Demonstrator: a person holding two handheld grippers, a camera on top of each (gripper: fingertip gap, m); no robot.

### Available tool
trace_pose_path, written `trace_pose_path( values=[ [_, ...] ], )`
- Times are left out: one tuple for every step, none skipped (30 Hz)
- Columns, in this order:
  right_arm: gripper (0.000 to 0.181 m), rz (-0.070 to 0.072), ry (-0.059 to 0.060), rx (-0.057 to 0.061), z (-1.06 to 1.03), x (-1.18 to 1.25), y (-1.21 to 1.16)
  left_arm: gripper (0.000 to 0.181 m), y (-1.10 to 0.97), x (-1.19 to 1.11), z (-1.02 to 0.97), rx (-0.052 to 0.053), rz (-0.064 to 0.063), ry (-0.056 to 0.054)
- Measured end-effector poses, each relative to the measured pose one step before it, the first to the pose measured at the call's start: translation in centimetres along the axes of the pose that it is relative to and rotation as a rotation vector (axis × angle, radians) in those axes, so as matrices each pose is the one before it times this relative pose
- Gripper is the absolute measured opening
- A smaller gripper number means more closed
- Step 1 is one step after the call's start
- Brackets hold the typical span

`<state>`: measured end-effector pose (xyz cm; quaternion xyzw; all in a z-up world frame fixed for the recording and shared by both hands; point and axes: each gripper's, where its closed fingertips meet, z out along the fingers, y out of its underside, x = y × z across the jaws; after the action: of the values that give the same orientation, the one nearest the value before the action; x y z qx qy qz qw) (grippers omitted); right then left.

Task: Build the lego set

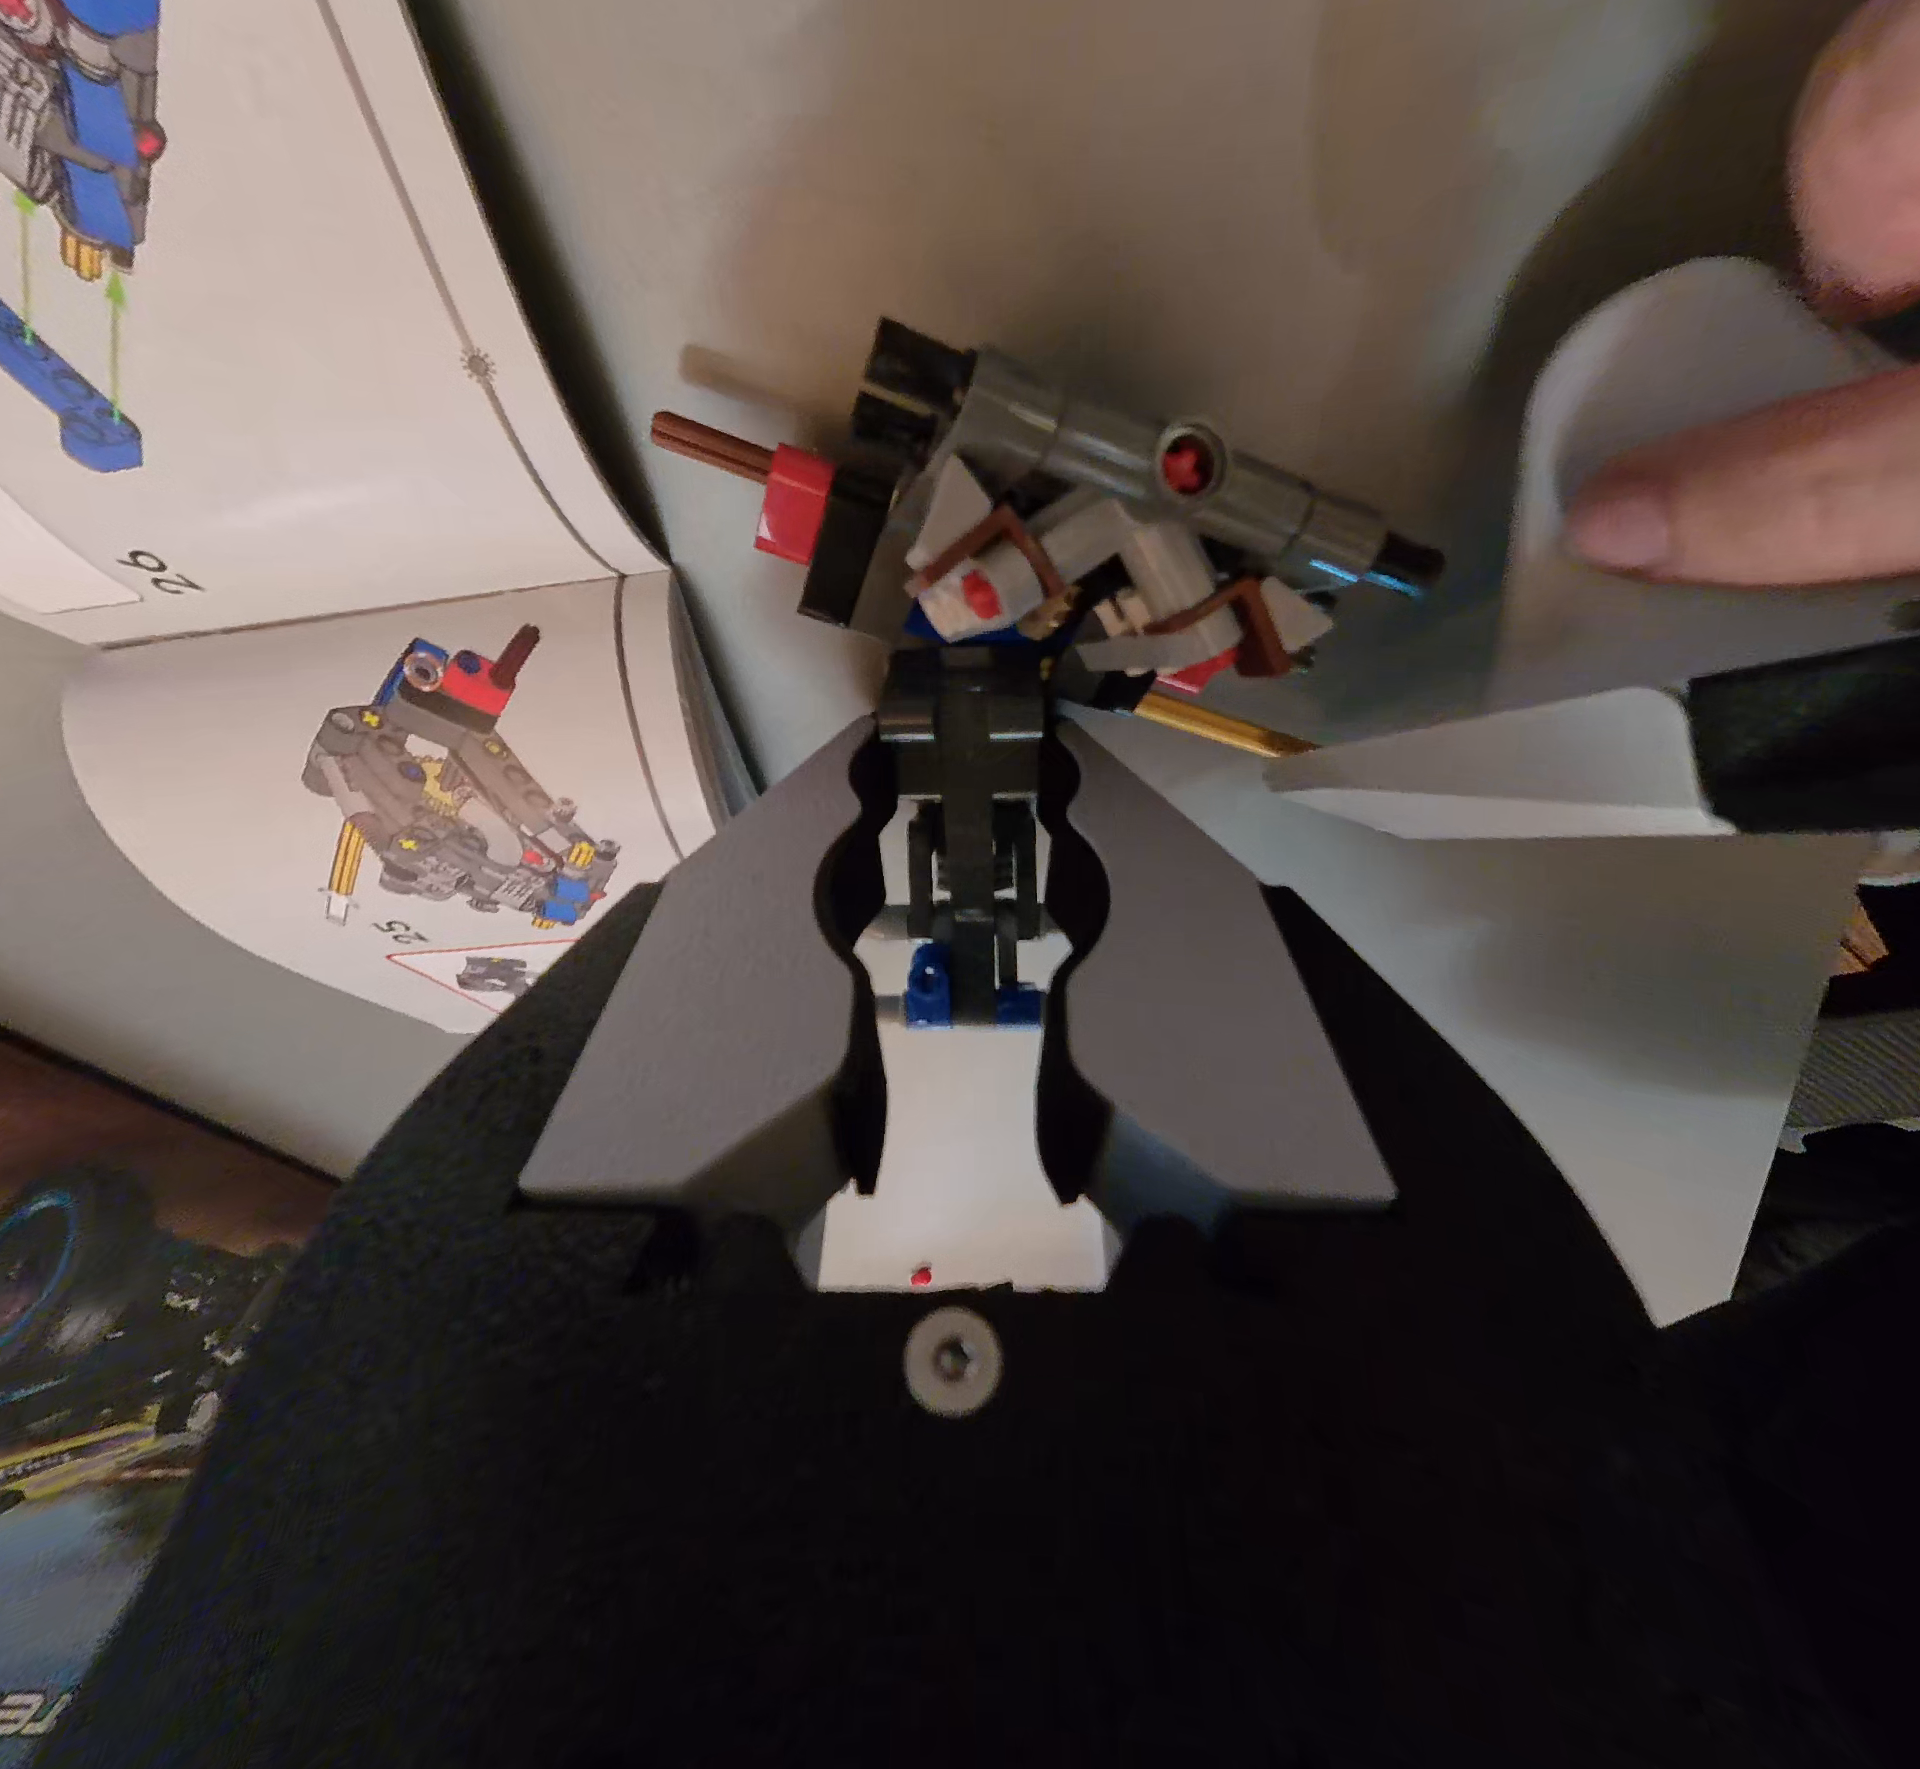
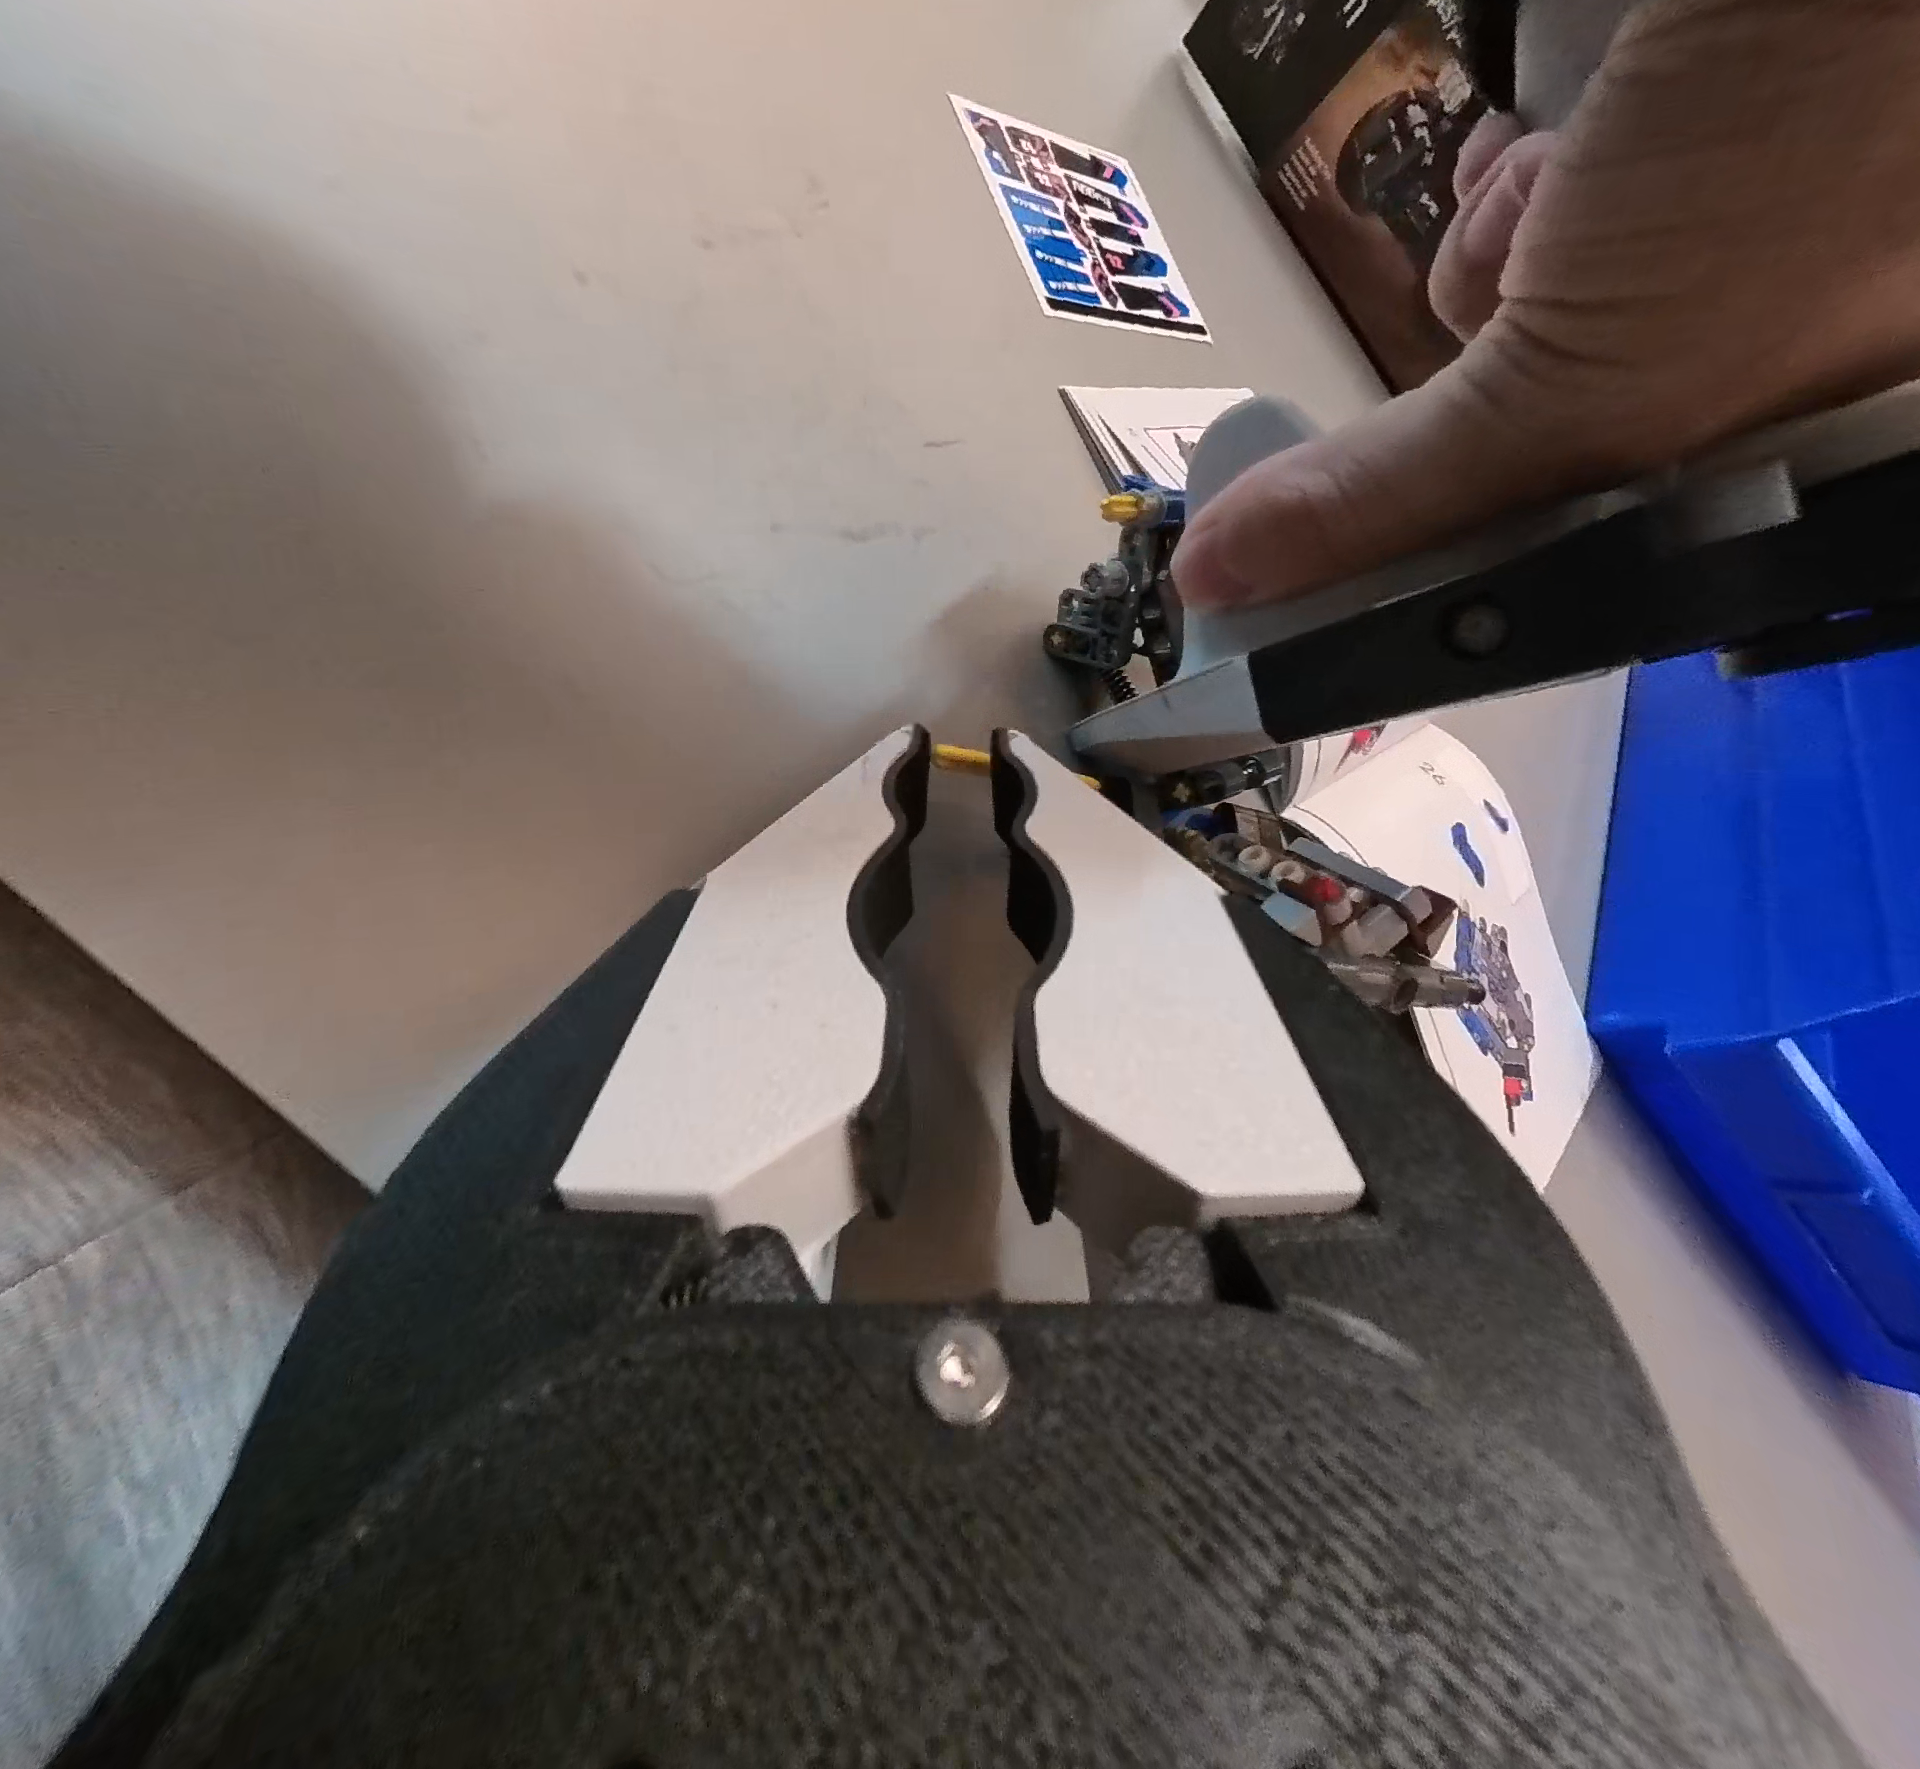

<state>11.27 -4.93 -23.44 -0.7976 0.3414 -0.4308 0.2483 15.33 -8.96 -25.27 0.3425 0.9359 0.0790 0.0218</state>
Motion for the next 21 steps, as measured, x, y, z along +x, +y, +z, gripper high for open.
trace_pose_path(
  values=[
    [0.012, 0.0066, 0.0012, -0.004, 0.041, 0.138, 0.072, 0.023, 0.001, 0.0, 0.0, 0.0, 0.0015, -0.0003],
    [0.013, 0.0111, -0.002, -0.0033, 0.034, 0.093, 0.035, 0.023, -0.01, 0.001, 0.005, 0.0007, 0.0002, 0.0002],
    [0.013, 0.0037, -0.0029, -0.0021, 0.044, 0.035, 0.059, 0.023, -0.005, -0.005, -0.003, 0.0009, -0.0013, 0.0005],
    [0.013, 0.0065, -0.0014, 0.0025, 0.004, 0.041, -0.007, 0.023, -0.003, 0.007, 0.007, 0.0008, -0.0005, -0.0002],
    [0.011, 0.0089, -0.0079, 0.0016, 0.01, -0.069, 0.008, 0.023, -0.005, -0.004, -0.003, 0.002, -0.0024, 0.0002],
    [0.01, 0.0104, -0.0032, 0.0017, -0.003, -0.012, 0.002, 0.023, -0.017, 0.004, -0.003, 0.0033, -0.0044, 0.0013],
    [0.01, 0.0068, -0.0036, 0.0019, -0.002, 0.008, -0.001, 0.023, -0.004, 0.009, 0.007, 0.0042, -0.0001, 0.0003],
    [0.01, 0.0069, -0.0042, 0.0055, -0.016, 0.015, -0.015, 0.023, -0.005, -0.001, 0.001, 0.0046, 0.0039, -0.0013],
    [0.01, 0.0121, -0.0053, 0.0052, -0.017, 0.012, -0.01, 0.023, 0.005, -0.002, -0.003, 0.0051, 0.0056, -0.0025],
    [0.011, 0.006, -0.0082, 0.0031, -0.001, -0.013, -0.022, 0.023, 0.001, 0.006, 0.01, 0.0066, 0.001, -0.0017],
    [0.01, -0.0028, -0.0078, 0.0026, 0.011, -0.02, -0.03, 0.023, 0.007, -0.003, -0.001, 0.0078, -0.0006, -0.0015],
    [0.013, -0.0143, -0.0091, 0.0026, -0.033, -0.077, -0.017, 0.023, 0.012, -0.001, 0.01, 0.0067, 0.005, -0.0046],
    [0.015, -0.0312, -0.0081, -0.0026, -0.137, -0.124, 0.074, 0.023, 0.017, -0.004, 0.009, 0.0043, 0.0053, -0.0069],
    [0.017, -0.0353, -0.0108, -0.0021, -0.31, -0.229, 0.116, 0.023, 0.01, 0.018, 0.003, 0.0026, 0.0042, -0.006],
    [0.02, -0.0189, -0.0181, -0.0036, -0.587, -0.327, 0.176, 0.023, -0.005, 0.015, 0.002, 0.005, 0.0021, -0.0026],
    [0.023, 0.0128, -0.0067, 0.001, -0.858, -0.023, 0.198, 0.023, -0.009, 0.006, -0.003, 0.0105, 0.0005, -0.0007],
    [0.023, 0.0422, 0.0013, 0.0165, -1.046, 0.322, 0.129, 0.023, -0.024, 0.061, 0.0, 0.0149, -0.0006, -0.0011],
    [0.022, 0.0746, 0.0065, 0.027, -1.128, 0.726, 0.129, 0.023, -0.026, 0.087, -0.002, 0.0189, -0.0039, -0.0052],
    [0.023, 0.1131, 0.0186, 0.0269, -1.021, 1.325, 0.19, 0.023, -0.021, 0.038, -0.017, 0.0231, -0.0038, -0.0142],
    [0.03, 0.1404, 0.0071, 0.0221, -0.786, 1.524, 0.151, 0.023, 0.001, -0.005, -0.027, 0.026, -0.0061, -0.0203],
    [0.041, 0.1511, -0.016, 0.0186, -0.423, 1.344, 0.018, 0.023, 0.005, -0.012, -0.041, 0.0243, -0.0104, -0.0205]
  ],
)
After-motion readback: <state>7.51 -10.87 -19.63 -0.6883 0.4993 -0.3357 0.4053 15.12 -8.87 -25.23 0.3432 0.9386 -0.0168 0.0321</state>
